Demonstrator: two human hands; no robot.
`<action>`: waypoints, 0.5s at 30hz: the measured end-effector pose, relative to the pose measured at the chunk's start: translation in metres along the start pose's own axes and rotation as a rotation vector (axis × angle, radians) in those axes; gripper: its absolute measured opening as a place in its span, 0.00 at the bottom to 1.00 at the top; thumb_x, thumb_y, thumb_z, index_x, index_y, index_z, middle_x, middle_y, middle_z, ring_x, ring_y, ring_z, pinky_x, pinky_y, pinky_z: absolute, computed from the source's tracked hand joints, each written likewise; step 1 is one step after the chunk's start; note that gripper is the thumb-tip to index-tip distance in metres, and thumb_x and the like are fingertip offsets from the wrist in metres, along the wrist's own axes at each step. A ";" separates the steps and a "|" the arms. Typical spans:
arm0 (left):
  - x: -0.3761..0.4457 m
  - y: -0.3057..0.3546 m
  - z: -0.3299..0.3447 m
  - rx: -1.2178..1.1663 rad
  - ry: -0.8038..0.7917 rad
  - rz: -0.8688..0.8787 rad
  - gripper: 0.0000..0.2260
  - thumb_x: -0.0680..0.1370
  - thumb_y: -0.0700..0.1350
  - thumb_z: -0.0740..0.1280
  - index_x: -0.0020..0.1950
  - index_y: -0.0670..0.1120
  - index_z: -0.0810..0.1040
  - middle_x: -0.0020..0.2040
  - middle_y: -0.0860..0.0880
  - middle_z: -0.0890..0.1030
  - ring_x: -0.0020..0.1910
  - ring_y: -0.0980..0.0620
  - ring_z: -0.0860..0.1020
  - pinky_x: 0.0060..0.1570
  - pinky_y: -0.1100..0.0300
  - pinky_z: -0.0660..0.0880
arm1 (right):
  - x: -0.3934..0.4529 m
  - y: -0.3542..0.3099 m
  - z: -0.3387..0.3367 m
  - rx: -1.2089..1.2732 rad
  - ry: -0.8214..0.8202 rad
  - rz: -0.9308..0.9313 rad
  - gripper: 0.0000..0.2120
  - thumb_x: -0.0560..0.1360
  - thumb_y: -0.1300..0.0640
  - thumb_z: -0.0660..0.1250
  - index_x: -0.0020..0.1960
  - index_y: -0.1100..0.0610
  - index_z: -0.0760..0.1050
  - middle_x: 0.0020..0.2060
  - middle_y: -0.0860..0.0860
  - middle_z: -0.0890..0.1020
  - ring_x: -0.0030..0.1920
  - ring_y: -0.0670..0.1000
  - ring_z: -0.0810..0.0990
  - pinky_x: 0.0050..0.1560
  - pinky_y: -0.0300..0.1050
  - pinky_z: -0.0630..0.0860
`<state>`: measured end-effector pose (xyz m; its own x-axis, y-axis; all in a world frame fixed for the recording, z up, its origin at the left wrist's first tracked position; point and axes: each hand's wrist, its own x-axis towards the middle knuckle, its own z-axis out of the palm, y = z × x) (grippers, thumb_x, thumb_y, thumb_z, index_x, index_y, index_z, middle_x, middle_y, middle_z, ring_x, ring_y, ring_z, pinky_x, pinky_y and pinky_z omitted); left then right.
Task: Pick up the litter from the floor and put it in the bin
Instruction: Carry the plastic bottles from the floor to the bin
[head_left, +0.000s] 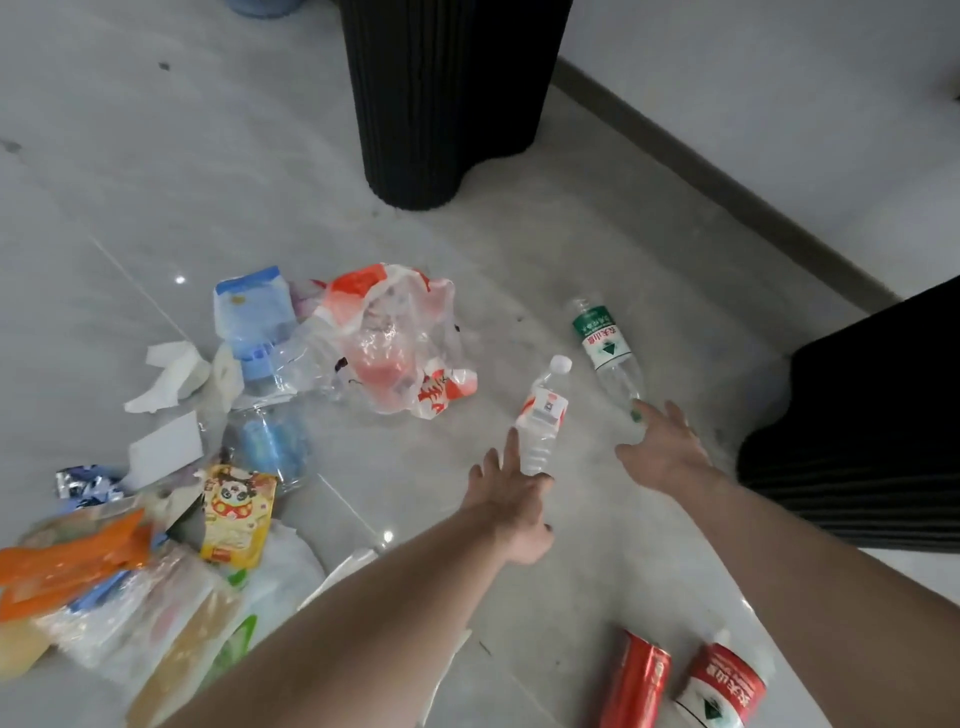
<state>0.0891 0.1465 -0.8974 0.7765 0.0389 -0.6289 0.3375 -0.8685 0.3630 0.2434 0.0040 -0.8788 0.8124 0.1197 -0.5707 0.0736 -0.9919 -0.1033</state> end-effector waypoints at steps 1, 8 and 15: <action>0.015 -0.002 0.008 0.008 0.008 0.004 0.28 0.77 0.56 0.66 0.76 0.58 0.64 0.80 0.39 0.35 0.75 0.36 0.55 0.74 0.46 0.58 | 0.020 0.001 0.006 -0.009 0.013 0.000 0.36 0.76 0.51 0.67 0.79 0.44 0.57 0.80 0.52 0.50 0.77 0.60 0.60 0.72 0.49 0.66; 0.038 -0.015 0.031 -0.081 0.110 0.023 0.19 0.78 0.50 0.67 0.69 0.56 0.73 0.77 0.42 0.46 0.65 0.39 0.66 0.69 0.50 0.66 | 0.082 0.017 0.058 0.064 -0.047 0.003 0.32 0.67 0.57 0.70 0.70 0.44 0.73 0.69 0.54 0.69 0.64 0.59 0.77 0.64 0.52 0.77; -0.090 -0.040 0.019 -0.507 0.124 -0.214 0.03 0.73 0.49 0.71 0.42 0.58 0.82 0.57 0.56 0.74 0.52 0.51 0.80 0.56 0.56 0.77 | -0.093 0.014 0.066 0.174 -0.136 -0.018 0.12 0.76 0.57 0.71 0.55 0.43 0.75 0.54 0.53 0.72 0.41 0.54 0.80 0.42 0.43 0.79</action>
<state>-0.0040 0.1679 -0.8685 0.7091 0.2726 -0.6502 0.6840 -0.4897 0.5407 0.1306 -0.0178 -0.8810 0.7254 0.1536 -0.6709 -0.0234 -0.9687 -0.2471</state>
